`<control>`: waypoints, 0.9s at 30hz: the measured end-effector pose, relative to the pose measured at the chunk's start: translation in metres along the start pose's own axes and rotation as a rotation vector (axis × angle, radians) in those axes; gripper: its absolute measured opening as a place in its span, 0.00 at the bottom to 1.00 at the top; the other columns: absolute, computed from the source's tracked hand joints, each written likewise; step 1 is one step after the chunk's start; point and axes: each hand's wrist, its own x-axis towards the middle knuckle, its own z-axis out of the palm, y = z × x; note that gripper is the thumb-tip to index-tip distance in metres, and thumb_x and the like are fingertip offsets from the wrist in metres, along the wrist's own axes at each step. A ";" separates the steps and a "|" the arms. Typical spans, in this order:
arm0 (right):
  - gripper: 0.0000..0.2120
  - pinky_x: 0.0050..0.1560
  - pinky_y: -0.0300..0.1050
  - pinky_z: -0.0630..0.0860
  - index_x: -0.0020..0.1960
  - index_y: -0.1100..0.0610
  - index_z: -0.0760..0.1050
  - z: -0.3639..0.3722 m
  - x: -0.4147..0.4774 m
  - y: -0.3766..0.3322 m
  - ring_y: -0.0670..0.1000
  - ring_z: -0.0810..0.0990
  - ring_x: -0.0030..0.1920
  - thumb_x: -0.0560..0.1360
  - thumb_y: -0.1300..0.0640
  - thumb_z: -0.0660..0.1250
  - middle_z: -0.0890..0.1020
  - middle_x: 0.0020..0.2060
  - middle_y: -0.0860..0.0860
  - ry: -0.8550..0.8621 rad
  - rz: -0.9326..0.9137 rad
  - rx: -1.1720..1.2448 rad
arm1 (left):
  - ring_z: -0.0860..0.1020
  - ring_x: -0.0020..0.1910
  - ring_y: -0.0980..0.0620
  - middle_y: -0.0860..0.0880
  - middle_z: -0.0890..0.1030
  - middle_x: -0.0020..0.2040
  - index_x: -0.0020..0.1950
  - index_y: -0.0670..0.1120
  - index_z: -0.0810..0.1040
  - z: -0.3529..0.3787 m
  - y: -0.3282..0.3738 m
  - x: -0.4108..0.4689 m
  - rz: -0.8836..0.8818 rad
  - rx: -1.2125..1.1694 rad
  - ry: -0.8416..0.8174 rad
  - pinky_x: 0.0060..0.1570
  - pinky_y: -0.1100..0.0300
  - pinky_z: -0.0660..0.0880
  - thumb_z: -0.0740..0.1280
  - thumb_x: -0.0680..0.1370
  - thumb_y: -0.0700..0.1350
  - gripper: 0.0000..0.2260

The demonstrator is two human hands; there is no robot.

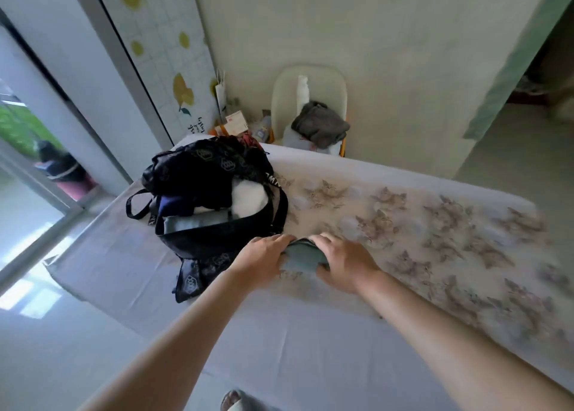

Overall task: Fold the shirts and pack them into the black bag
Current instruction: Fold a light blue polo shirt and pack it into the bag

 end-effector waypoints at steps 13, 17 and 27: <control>0.28 0.57 0.52 0.74 0.73 0.44 0.63 -0.011 0.232 -0.133 0.54 0.72 0.64 0.74 0.55 0.61 0.75 0.64 0.48 0.015 -0.078 -0.026 | 0.76 0.61 0.50 0.54 0.76 0.66 0.73 0.54 0.69 -0.103 -0.221 0.004 -0.164 -0.149 0.207 0.54 0.55 0.74 0.61 0.82 0.48 0.19; 0.30 0.62 0.54 0.71 0.73 0.42 0.62 0.013 0.262 -0.138 0.57 0.73 0.66 0.71 0.55 0.59 0.74 0.66 0.49 -0.297 0.066 -0.093 | 0.78 0.57 0.49 0.50 0.80 0.60 0.69 0.52 0.74 -0.093 -0.253 0.017 -0.157 -0.184 -0.010 0.54 0.57 0.73 0.63 0.81 0.49 0.16; 0.24 0.64 0.48 0.62 0.70 0.47 0.68 0.032 0.284 -0.155 0.56 0.74 0.64 0.75 0.47 0.65 0.79 0.61 0.50 -0.256 -0.010 -0.062 | 0.79 0.44 0.57 0.57 0.82 0.44 0.51 0.56 0.81 -0.095 -0.281 0.046 -0.084 -0.288 0.099 0.44 0.59 0.77 0.68 0.76 0.53 0.06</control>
